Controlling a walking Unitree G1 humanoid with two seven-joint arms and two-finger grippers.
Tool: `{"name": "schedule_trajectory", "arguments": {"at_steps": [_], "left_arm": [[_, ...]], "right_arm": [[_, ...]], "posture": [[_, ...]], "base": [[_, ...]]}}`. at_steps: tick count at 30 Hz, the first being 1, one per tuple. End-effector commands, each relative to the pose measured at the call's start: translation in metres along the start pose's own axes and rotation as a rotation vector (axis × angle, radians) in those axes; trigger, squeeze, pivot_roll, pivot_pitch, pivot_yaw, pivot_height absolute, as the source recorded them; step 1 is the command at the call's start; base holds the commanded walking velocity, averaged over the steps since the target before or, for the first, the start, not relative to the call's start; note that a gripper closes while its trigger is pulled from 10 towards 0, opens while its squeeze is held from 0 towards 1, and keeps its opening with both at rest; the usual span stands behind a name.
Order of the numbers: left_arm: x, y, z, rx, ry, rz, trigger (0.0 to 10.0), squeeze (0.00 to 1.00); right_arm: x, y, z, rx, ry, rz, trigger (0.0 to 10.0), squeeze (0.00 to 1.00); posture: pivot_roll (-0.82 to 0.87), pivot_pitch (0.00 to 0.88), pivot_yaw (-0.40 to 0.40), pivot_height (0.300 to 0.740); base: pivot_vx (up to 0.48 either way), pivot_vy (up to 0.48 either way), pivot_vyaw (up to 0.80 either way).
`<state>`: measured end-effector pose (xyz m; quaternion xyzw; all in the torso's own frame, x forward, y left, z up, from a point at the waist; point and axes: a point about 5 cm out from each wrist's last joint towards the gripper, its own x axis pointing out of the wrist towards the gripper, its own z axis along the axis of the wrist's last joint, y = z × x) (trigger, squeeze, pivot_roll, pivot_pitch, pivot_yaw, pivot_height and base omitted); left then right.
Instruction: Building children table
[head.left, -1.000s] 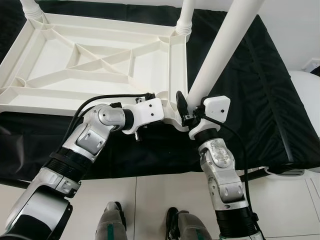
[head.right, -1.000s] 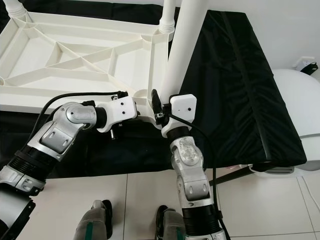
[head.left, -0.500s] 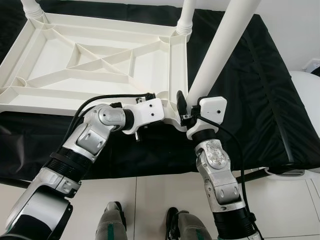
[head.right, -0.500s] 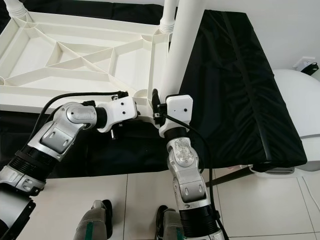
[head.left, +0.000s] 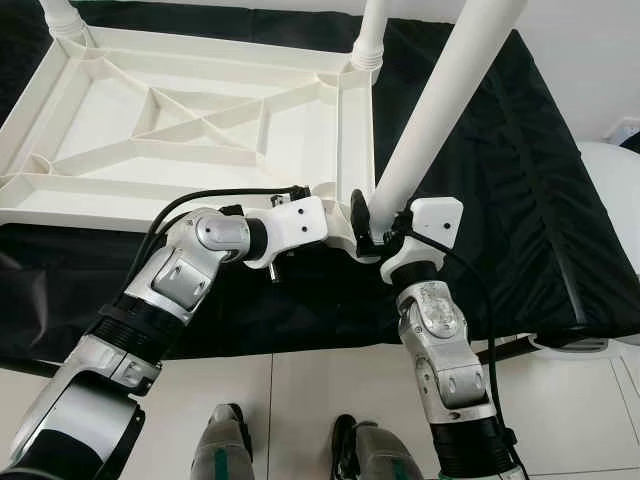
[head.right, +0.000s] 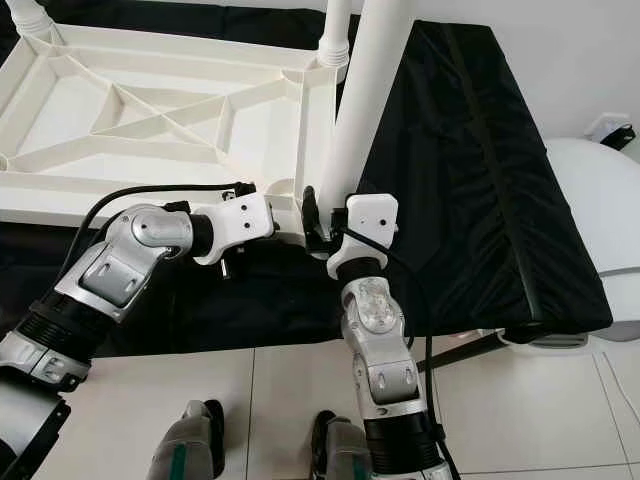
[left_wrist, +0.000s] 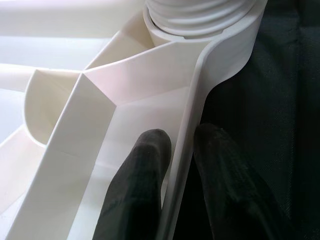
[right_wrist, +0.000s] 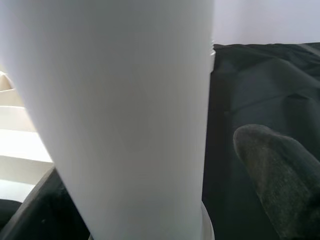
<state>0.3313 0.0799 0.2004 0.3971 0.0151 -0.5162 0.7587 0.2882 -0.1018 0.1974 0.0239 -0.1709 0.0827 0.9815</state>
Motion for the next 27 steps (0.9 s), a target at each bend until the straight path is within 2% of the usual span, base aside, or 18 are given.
{"name": "schedule_trajectory", "arguments": {"at_steps": [1,4,5,9,13,14,16,17,21,22,24,25,27], "left_arm": [[-0.002,0.001,0.000,0.014,0.005,0.019,10.0,0.00],[-0.001,0.001,0.000,0.014,0.005,0.020,10.0,0.00],[-0.001,0.001,0.000,0.014,0.005,0.020,10.0,0.00],[-0.001,0.001,0.000,0.015,0.004,0.021,10.0,0.00],[-0.001,0.000,0.000,0.014,0.003,0.022,10.0,0.00],[-0.001,0.001,0.001,0.014,0.002,0.022,10.0,0.00],[-0.001,0.001,0.001,0.015,0.002,0.021,10.0,0.00],[-0.001,0.002,0.001,0.016,0.001,0.022,10.0,0.00],[-0.001,0.003,0.001,0.017,0.001,0.023,10.0,0.00],[-0.001,0.003,0.002,0.017,0.001,0.023,10.0,0.00],[-0.001,0.003,0.002,0.017,0.001,0.023,10.0,0.00],[-0.001,0.003,0.002,0.017,0.000,0.023,10.0,0.00],[-0.001,0.003,0.002,0.016,0.001,0.023,10.0,0.00]], "right_arm": [[0.001,-0.016,-0.009,0.024,0.049,0.066,10.0,0.00],[0.005,-0.021,-0.007,0.042,0.043,0.169,10.0,0.00],[0.005,-0.021,-0.007,0.042,0.043,0.169,10.0,0.00],[0.010,-0.031,0.003,0.051,0.025,0.411,10.0,0.00],[0.011,-0.037,0.005,0.057,0.034,0.522,10.0,0.00],[0.013,-0.040,0.008,0.040,0.036,0.615,10.0,0.00],[0.014,-0.042,0.008,0.032,0.042,0.642,10.0,0.00],[0.018,-0.047,0.009,0.021,0.054,0.715,10.0,0.00],[0.023,-0.052,0.008,0.030,0.078,0.758,10.0,0.00],[0.025,-0.053,0.007,0.030,0.093,0.802,10.0,0.00],[0.025,-0.053,0.007,0.030,0.093,0.802,10.0,0.00],[0.028,-0.053,0.006,0.012,0.106,0.858,10.0,0.00],[0.030,-0.053,0.005,0.008,0.109,0.882,10.0,0.00]], "posture": [[0.08,0.207,-0.028,0.740],[0.08,0.206,-0.028,0.740],[0.08,0.206,-0.028,0.740],[0.08,0.203,-0.032,0.740],[0.08,0.202,-0.031,0.740],[0.08,0.204,-0.027,0.740],[0.08,0.204,-0.026,0.740],[0.08,0.205,-0.023,0.740],[0.08,0.206,-0.020,0.740],[0.08,0.208,-0.017,0.740],[0.08,0.208,-0.017,0.740],[0.08,0.210,-0.014,0.740],[0.08,0.210,-0.013,0.740]], "base": [[0.000,0.000,0.00],[0.000,0.000,0.00],[0.000,0.000,0.00],[0.000,0.000,0.00],[0.000,0.000,0.00],[0.000,0.000,0.00],[0.000,0.000,0.00],[0.000,0.000,0.00],[0.000,0.000,0.00],[0.000,0.000,0.00],[0.000,0.000,0.00],[0.000,0.000,0.00],[0.000,0.000,0.00]]}}
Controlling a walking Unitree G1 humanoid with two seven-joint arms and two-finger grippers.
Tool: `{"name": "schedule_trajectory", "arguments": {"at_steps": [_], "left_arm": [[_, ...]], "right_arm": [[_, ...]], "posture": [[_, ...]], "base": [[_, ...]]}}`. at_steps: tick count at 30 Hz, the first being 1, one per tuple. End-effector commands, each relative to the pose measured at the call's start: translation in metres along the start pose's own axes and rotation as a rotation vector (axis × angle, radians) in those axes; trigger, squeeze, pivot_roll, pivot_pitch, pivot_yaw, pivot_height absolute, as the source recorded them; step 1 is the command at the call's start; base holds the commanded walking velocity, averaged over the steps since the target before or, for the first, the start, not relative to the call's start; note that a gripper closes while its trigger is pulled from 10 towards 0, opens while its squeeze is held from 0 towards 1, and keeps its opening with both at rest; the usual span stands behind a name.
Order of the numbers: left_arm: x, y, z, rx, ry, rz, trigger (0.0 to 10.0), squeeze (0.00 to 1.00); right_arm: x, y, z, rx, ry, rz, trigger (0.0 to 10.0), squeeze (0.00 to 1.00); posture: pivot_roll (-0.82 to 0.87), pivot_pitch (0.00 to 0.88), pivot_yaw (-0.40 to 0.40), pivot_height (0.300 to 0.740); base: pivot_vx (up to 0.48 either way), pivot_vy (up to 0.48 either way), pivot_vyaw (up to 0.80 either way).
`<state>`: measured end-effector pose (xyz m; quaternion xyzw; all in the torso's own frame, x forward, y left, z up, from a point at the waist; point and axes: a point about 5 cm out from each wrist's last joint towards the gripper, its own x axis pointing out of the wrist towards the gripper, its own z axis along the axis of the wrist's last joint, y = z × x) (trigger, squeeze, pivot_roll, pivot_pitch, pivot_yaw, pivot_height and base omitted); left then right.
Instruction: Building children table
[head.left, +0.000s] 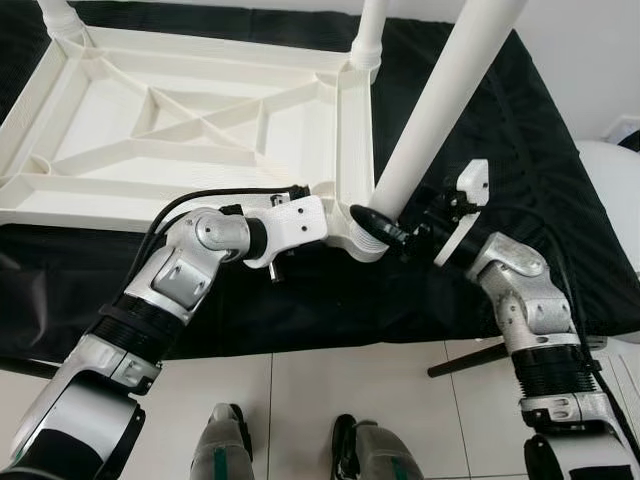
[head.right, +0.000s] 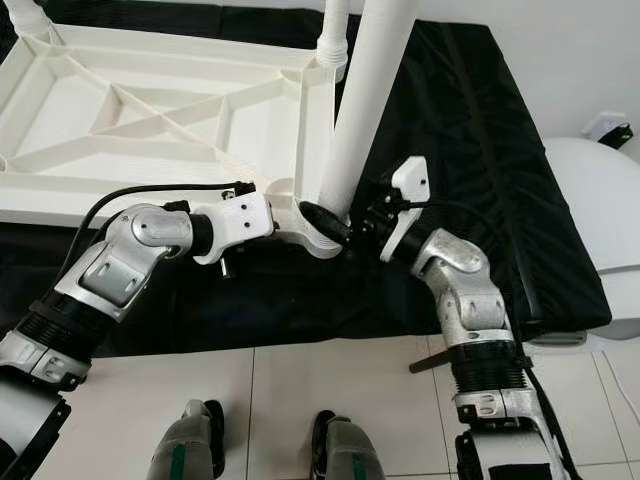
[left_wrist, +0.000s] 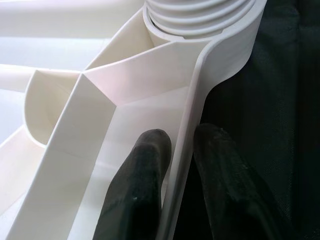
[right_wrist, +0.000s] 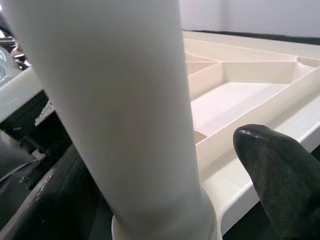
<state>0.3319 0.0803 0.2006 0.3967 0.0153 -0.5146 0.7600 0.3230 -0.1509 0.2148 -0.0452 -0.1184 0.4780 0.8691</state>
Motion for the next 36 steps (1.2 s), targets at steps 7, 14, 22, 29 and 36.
{"name": "schedule_trajectory", "arguments": {"at_steps": [7,14,22,29,36], "left_arm": [[-0.002,0.003,0.002,0.016,0.003,0.020,10.0,0.00],[-0.003,0.003,0.001,0.012,0.005,0.021,10.0,0.00],[-0.003,0.003,0.001,0.013,0.006,0.023,10.0,0.00],[-0.001,0.003,0.002,0.013,0.001,0.022,10.0,0.00],[-0.001,0.003,0.002,0.013,0.001,0.022,10.0,0.00]], "right_arm": [[0.008,-0.005,-0.002,-0.014,0.019,0.108,10.0,0.00],[0.014,-0.008,-0.001,-0.016,0.014,0.177,0.0,0.00],[0.011,-0.013,0.003,-0.023,0.018,0.189,0.0,0.00],[0.008,-0.018,0.004,-0.041,0.028,0.171,10.0,0.00],[0.006,-0.016,0.002,-0.026,0.025,0.156,10.0,0.00]], "posture": [[0.09,0.217,-0.012,0.740],[0.09,0.220,-0.015,0.740],[0.08,0.222,-0.017,0.740],[0.08,0.223,-0.018,0.740],[0.08,0.222,-0.020,0.740]], "base": [[0.000,0.000,0.00],[0.000,0.000,0.00],[0.000,0.000,0.00],[0.000,0.000,0.00],[0.000,0.000,0.00]]}}
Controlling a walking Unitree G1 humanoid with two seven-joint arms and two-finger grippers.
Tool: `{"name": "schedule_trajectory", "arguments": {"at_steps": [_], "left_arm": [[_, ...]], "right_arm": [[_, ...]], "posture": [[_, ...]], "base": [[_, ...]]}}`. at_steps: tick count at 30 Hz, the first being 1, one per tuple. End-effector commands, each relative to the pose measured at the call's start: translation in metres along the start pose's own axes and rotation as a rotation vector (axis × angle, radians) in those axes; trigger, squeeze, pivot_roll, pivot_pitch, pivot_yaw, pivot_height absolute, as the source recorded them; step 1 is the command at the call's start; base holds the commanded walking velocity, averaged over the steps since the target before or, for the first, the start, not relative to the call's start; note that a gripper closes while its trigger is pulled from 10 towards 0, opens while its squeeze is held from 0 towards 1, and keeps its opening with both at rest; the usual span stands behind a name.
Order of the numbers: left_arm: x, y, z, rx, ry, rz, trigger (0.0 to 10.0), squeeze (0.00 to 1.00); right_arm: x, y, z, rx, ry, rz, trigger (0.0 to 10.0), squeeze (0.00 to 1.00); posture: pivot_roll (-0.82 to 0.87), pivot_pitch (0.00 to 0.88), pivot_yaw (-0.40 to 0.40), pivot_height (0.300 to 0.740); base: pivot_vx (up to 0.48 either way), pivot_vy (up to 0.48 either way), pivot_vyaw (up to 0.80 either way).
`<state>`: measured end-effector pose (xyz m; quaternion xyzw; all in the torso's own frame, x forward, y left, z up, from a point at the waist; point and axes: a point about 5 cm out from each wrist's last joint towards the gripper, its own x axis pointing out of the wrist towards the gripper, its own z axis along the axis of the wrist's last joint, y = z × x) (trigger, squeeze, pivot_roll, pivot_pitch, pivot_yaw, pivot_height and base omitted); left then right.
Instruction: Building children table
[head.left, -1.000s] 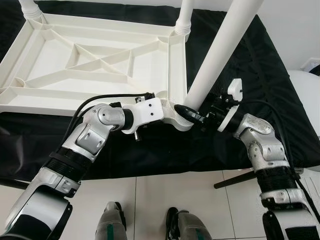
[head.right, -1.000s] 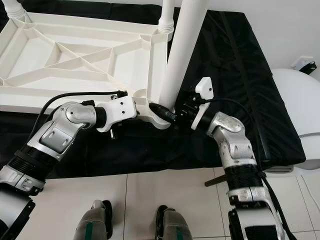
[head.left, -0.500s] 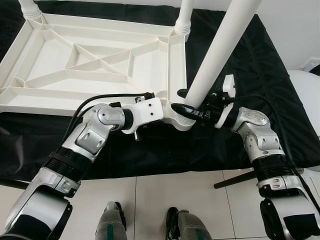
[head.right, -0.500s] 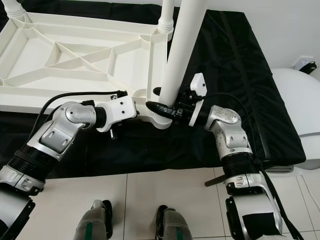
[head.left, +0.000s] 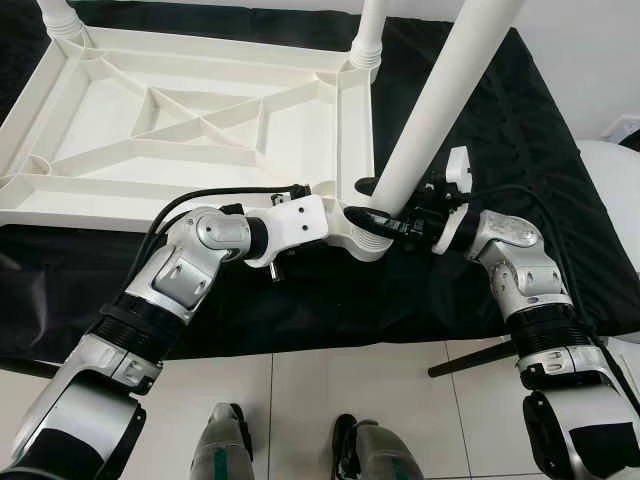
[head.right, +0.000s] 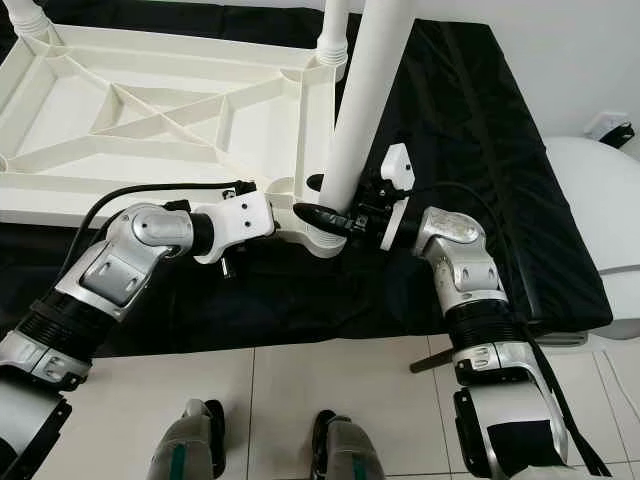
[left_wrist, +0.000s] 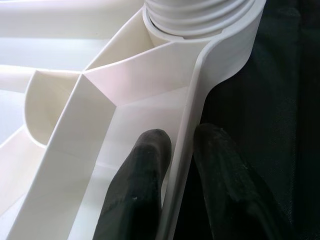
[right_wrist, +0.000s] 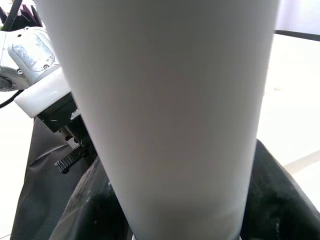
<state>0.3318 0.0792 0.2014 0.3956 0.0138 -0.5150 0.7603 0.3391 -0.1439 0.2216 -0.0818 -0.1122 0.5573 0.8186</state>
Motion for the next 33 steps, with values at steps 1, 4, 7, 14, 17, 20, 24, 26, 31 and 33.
{"name": "schedule_trajectory", "arguments": {"at_steps": [1,4,7,14,17,20,24,26,31,33], "left_arm": [[-0.002,0.002,0.001,0.013,0.005,0.022,10.0,0.00],[-0.002,0.002,0.000,0.013,0.005,0.023,10.0,0.00],[-0.002,0.002,0.000,0.012,0.004,0.023,10.0,0.00],[-0.001,0.001,0.001,0.011,0.001,0.024,10.0,0.00],[-0.001,0.000,0.001,0.011,0.001,0.023,10.0,0.00],[0.000,0.000,0.001,0.011,0.001,0.023,10.0,0.00],[0.000,-0.001,0.001,0.012,-0.002,0.021,10.0,0.00],[0.001,-0.001,0.001,0.012,-0.003,0.019,10.0,0.00],[0.001,-0.003,0.001,0.012,-0.005,0.015,10.0,0.00],[0.001,-0.003,0.001,0.011,-0.004,0.015,10.0,0.00]], "right_arm": [[-0.011,-0.002,-0.001,0.024,-0.010,-0.045,10.0,0.00],[-0.010,0.001,0.000,0.016,-0.025,-0.080,10.0,0.00],[-0.010,0.002,0.000,0.014,-0.031,-0.106,10.0,0.00],[-0.009,0.010,0.001,0.030,-0.074,-0.165,10.0,0.00],[-0.009,0.014,0.002,0.036,-0.087,-0.193,10.0,0.00],[-0.008,0.016,0.002,0.034,-0.086,-0.212,10.0,0.00],[-0.008,0.020,0.001,0.022,-0.083,-0.277,10.0,0.00],[-0.008,0.021,0.002,0.010,-0.085,-0.337,10.0,0.00],[-0.008,0.025,0.003,0.009,-0.099,-0.413,10.0,0.00],[-0.008,0.027,0.003,0.009,-0.102,-0.433,10.0,0.00]], "posture": [[0.08,0.220,-0.023,0.740],[0.08,0.219,-0.023,0.740],[0.07,0.218,-0.025,0.740],[0.07,0.212,-0.029,0.740],[0.07,0.210,-0.030,0.740],[0.07,0.207,-0.031,0.740],[0.07,0.203,-0.031,0.740],[0.06,0.203,-0.031,0.740],[0.06,0.203,-0.031,0.740],[0.06,0.203,-0.031,0.740]], "base": [[0.000,0.000,0.00],[0.000,0.000,0.00],[0.000,0.000,0.00],[0.000,0.000,0.00],[0.000,0.000,0.00],[0.000,0.000,0.00],[0.000,0.000,0.00],[0.000,0.000,0.00],[0.000,0.000,0.00],[0.000,0.000,0.00]]}}
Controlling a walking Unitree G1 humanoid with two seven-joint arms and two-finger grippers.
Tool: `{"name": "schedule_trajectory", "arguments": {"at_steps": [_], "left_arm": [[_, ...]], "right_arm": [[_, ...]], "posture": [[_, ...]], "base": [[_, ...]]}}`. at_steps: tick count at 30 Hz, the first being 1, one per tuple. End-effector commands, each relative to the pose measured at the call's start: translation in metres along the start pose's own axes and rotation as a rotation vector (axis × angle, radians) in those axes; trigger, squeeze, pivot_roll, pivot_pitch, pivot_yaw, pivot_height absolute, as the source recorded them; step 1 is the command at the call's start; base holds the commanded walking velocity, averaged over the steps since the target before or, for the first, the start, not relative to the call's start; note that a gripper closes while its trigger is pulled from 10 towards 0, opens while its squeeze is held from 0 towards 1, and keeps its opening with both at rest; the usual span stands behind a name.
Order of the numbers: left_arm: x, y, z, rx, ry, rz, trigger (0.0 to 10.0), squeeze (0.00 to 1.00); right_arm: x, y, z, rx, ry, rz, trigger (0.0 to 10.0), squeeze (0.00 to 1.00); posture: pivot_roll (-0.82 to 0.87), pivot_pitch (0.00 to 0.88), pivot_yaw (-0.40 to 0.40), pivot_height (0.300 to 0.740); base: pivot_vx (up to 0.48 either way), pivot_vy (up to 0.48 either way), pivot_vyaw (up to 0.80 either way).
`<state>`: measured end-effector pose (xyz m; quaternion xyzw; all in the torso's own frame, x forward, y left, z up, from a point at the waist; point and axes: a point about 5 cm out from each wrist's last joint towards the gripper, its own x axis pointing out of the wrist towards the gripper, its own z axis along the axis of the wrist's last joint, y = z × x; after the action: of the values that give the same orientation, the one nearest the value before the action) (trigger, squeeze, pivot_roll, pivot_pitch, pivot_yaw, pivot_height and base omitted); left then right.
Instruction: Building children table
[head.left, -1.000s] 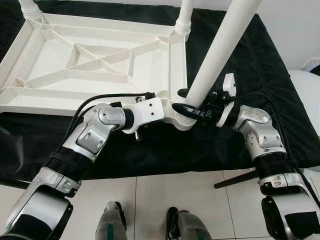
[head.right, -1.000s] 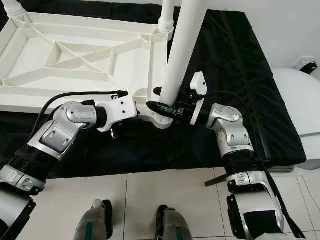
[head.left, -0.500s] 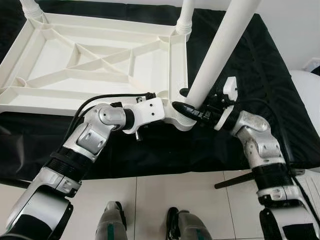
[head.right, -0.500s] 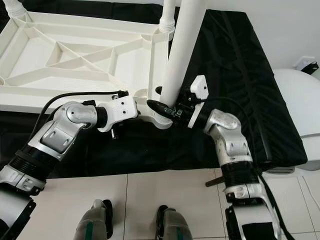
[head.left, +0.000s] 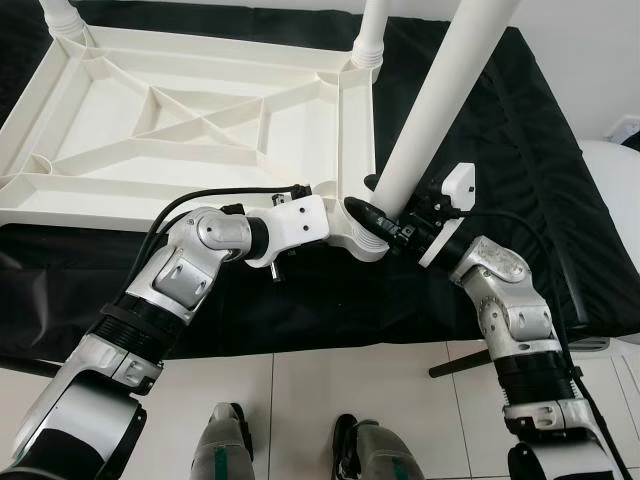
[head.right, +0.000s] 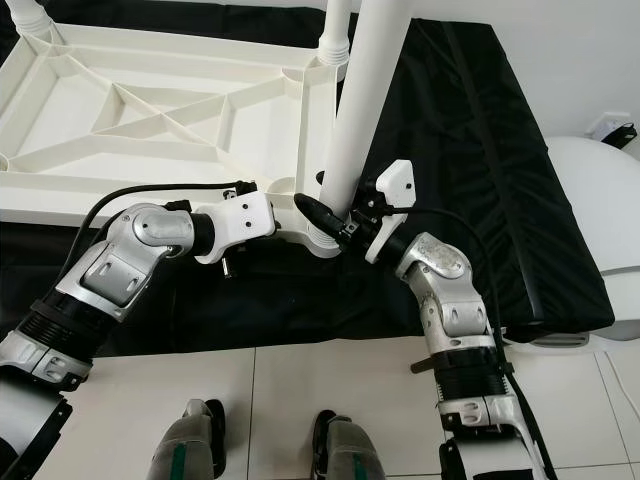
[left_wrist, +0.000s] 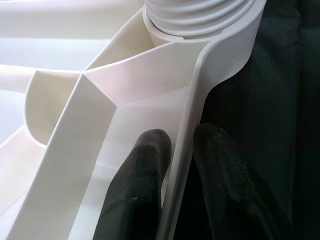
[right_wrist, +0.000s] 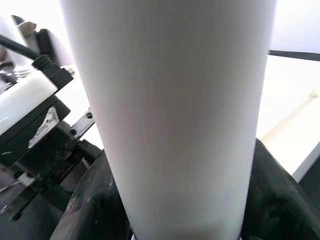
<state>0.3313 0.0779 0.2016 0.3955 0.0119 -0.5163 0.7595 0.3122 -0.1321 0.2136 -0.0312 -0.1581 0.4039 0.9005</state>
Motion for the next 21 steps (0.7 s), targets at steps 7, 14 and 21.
{"name": "schedule_trajectory", "arguments": {"at_steps": [7,14,21], "left_arm": [[0.001,-0.003,0.000,0.009,0.000,0.013,10.0,0.00],[0.001,-0.002,0.000,0.008,-0.001,0.012,10.0,0.00],[0.001,-0.002,0.001,0.008,-0.001,0.011,10.0,0.00]], "right_arm": [[-0.008,0.001,0.006,-0.006,-0.037,-0.176,10.0,0.00],[-0.007,0.012,0.007,-0.032,-0.053,-0.261,10.0,0.00],[-0.005,0.022,0.008,-0.051,-0.058,-0.315,10.0,0.00]], "posture": [[0.07,0.204,-0.031,0.740],[0.07,0.207,-0.029,0.740],[0.07,0.211,-0.028,0.740]], "base": [[0.000,0.000,0.00],[0.000,0.000,0.00],[0.000,0.000,0.00]]}}
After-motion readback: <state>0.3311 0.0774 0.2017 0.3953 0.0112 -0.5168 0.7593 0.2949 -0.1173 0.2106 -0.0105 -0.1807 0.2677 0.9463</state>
